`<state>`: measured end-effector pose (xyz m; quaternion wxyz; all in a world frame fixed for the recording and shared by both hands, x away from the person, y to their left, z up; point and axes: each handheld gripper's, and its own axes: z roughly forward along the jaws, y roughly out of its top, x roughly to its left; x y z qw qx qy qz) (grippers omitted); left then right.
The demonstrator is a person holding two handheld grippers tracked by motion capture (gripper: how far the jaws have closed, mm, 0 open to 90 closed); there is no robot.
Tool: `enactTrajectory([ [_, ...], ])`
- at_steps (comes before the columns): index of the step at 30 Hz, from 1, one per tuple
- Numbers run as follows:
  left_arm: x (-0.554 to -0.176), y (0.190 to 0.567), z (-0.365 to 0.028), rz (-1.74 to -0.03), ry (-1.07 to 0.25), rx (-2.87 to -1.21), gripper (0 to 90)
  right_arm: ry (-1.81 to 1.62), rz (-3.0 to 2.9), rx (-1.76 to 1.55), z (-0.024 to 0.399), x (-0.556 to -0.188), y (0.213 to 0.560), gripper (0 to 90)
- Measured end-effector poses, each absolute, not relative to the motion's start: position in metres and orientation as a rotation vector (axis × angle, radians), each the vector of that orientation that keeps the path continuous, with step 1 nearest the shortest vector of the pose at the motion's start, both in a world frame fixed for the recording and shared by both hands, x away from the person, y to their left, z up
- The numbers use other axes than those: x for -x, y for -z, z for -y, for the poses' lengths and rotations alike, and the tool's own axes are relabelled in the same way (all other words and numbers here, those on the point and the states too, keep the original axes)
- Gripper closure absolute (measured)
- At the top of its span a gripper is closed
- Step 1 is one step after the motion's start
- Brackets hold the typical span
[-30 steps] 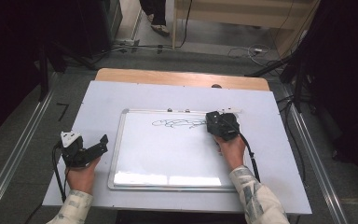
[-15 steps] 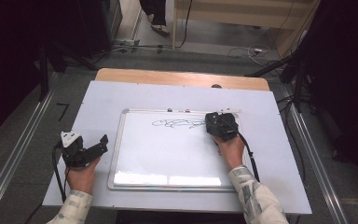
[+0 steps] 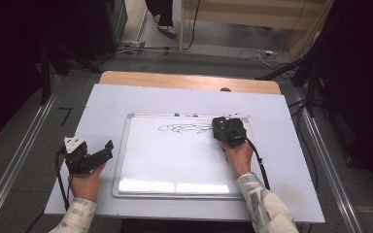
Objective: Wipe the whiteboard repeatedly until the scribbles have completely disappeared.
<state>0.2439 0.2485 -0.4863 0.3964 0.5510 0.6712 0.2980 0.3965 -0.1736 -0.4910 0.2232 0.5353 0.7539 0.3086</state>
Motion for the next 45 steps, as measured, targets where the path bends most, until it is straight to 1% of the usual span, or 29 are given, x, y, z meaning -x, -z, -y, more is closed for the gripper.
enactTrajectory([
  [22,-0.245,0.487,-0.248,-1.703,-0.741,-1.394,9.6,-0.873,-2.118,-1.443,0.150,-0.396,0.492,39.1],
  [45,-0.245,0.487,-0.249,-1.706,-0.742,-1.395,9.7,-0.905,-2.166,-1.378,0.137,-0.401,0.493,39.2],
])
